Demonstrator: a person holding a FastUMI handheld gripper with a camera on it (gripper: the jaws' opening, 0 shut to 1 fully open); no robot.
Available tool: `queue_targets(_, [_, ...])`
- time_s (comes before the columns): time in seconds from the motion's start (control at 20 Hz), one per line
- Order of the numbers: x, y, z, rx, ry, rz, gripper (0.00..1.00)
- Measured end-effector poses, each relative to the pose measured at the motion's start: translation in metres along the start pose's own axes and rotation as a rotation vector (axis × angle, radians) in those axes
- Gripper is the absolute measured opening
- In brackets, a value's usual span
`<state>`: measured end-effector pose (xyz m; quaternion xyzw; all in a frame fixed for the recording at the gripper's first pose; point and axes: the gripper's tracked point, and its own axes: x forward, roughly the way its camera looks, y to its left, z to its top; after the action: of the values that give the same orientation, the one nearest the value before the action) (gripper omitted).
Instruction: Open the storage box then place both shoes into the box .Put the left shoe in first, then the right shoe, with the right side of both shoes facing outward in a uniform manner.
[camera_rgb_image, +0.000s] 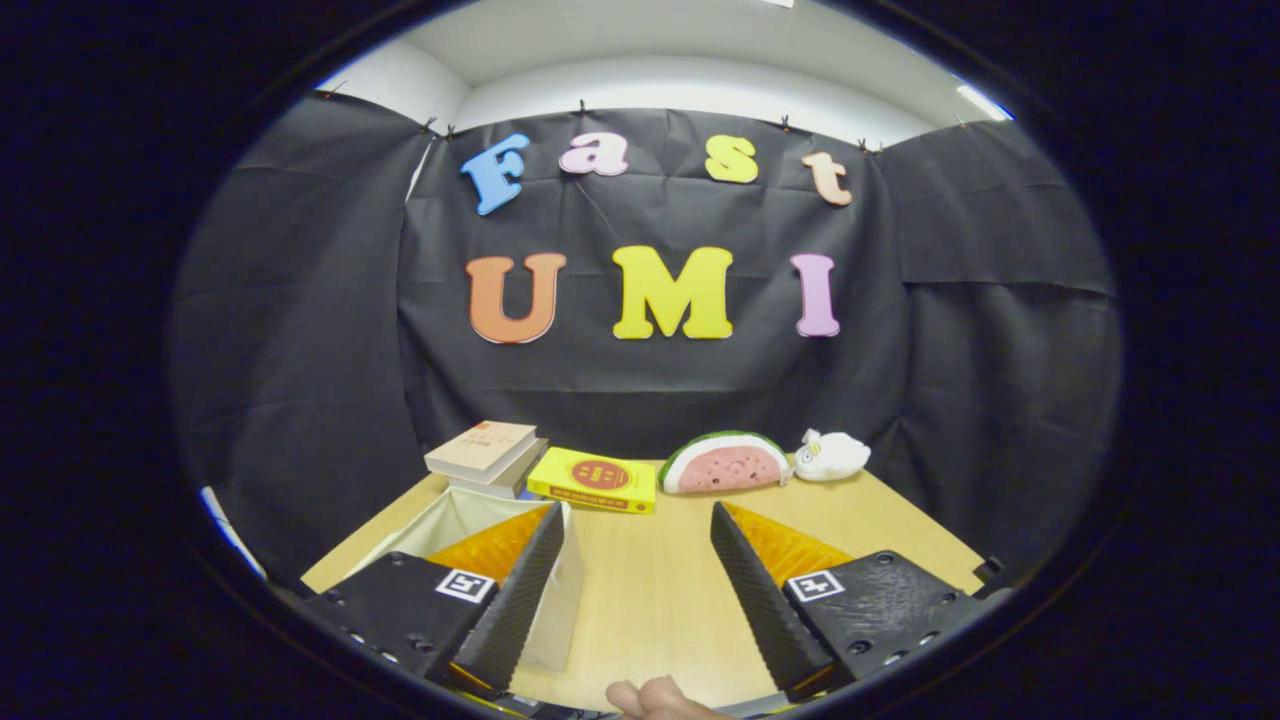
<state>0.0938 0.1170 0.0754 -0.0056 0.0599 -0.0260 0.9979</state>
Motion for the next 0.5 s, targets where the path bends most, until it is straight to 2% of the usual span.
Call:
queue_targets(0.1, [-0.001,-0.021,0.003,-0.020,-0.043,-0.022,0.97])
queue_targets(0.4, [-0.002,-0.053,-0.010,-0.024,-0.116,0.012,0.96])
queue_targets(0.5, [0.000,-0.070,-0.021,-0.046,-0.123,-0.005,0.96])
